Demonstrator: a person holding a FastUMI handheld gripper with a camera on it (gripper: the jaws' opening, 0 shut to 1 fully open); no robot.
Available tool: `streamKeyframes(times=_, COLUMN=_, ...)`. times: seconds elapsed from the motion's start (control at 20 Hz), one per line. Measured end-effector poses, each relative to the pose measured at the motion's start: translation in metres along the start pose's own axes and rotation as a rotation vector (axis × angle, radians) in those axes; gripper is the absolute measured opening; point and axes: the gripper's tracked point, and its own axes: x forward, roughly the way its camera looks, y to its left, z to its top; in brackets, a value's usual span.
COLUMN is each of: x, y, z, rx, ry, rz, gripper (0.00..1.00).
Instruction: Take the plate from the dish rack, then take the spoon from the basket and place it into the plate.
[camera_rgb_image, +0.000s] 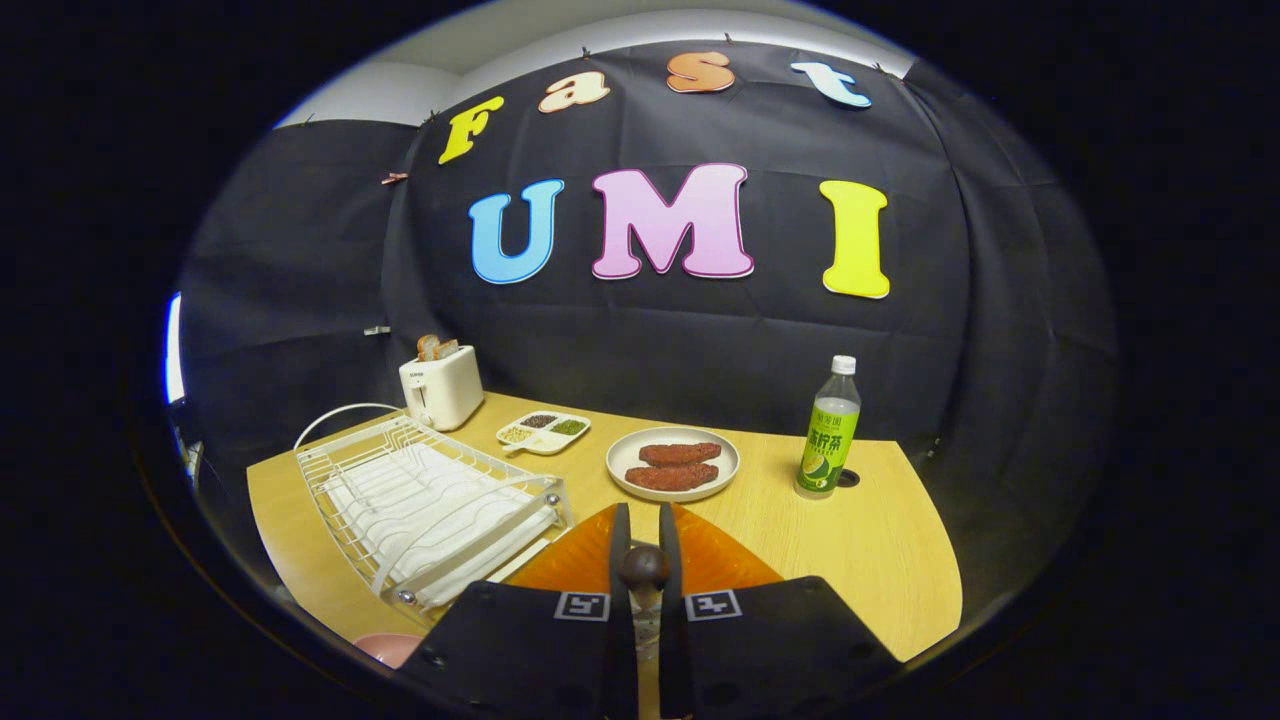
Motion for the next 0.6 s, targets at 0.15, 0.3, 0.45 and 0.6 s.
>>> streamKeyframes(times=0.15, x=-0.013, y=0.006, z=0.032, rx=0.005, ry=-0.027, rz=0.027, gripper=0.12)
streamKeyframes(times=0.3, x=-0.028, y=0.023, z=0.049, rx=0.006, ry=-0.038, rz=0.082, gripper=0.12)
streamKeyframes(times=0.45, x=-0.048, y=0.052, z=0.047, rx=0.014, ry=-0.014, rz=0.159, gripper=0.13)
streamKeyframes(times=0.6, x=-0.069, y=0.087, z=0.036, rx=0.025, ry=0.009, rz=0.256, gripper=0.12)
